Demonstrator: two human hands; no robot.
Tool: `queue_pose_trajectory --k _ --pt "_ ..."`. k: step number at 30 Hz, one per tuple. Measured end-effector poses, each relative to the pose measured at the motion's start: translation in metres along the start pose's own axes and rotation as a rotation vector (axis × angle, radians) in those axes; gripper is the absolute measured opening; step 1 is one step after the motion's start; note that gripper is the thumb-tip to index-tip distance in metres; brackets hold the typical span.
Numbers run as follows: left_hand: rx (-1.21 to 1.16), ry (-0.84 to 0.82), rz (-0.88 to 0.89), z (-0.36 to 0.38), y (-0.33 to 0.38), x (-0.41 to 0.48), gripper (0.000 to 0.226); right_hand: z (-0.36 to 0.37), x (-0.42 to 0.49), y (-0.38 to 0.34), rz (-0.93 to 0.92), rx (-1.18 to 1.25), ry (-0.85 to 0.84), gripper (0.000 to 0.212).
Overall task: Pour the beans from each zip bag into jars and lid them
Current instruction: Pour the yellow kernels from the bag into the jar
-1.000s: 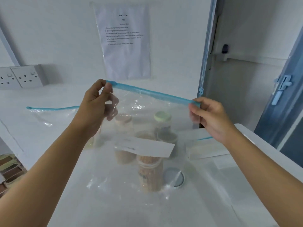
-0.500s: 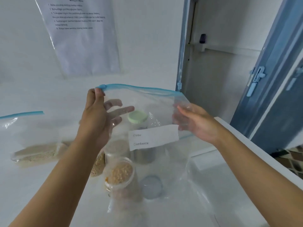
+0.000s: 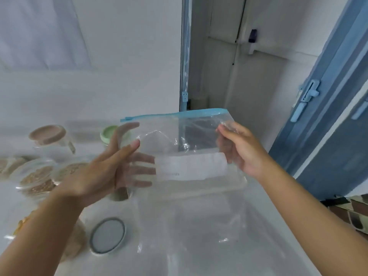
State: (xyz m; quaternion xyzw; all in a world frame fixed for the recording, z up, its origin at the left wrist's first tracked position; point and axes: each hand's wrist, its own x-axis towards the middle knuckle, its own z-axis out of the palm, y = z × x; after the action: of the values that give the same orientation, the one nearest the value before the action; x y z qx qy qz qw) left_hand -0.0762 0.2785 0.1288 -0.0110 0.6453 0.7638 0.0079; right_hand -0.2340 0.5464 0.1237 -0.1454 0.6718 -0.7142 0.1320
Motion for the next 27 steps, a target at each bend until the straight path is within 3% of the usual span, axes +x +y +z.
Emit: queue_pose_trajectory --k 4,9,14,16,18,21,23,27 --pt "0.021 0.063 -0.114 0.035 -0.029 0.007 0.054 -0.038 0.005 0.013 0.144 0.008 -0.044 0.014" --pt "0.101 0.135 -0.223 0.056 -0.068 0.019 0.051 -0.066 0.012 0.055 0.292 -0.053 -0.058 0.020" --pt "0.251 0.307 -0.258 0.049 -0.112 0.030 0.053 -0.079 0.012 0.100 0.212 -0.284 -0.032 0.026" --pt "0.341 0.384 -0.261 0.039 -0.125 0.038 0.020 -0.084 0.013 0.116 0.147 -0.373 -0.013 0.024" --pt "0.518 0.417 -0.237 0.024 -0.137 0.044 0.028 -0.088 0.015 0.127 0.116 -0.426 0.020 0.020" --pt "1.058 0.366 -0.153 0.009 -0.147 0.051 0.047 -0.093 0.024 0.133 0.065 -0.510 0.023 0.015" --pt "1.348 0.292 -0.120 0.004 -0.153 0.053 0.041 -0.095 0.031 0.134 0.048 -0.562 -0.010 0.012" --pt "1.513 0.260 -0.100 0.005 -0.162 0.061 0.037 -0.097 0.035 0.137 0.103 -0.604 -0.065 0.013"
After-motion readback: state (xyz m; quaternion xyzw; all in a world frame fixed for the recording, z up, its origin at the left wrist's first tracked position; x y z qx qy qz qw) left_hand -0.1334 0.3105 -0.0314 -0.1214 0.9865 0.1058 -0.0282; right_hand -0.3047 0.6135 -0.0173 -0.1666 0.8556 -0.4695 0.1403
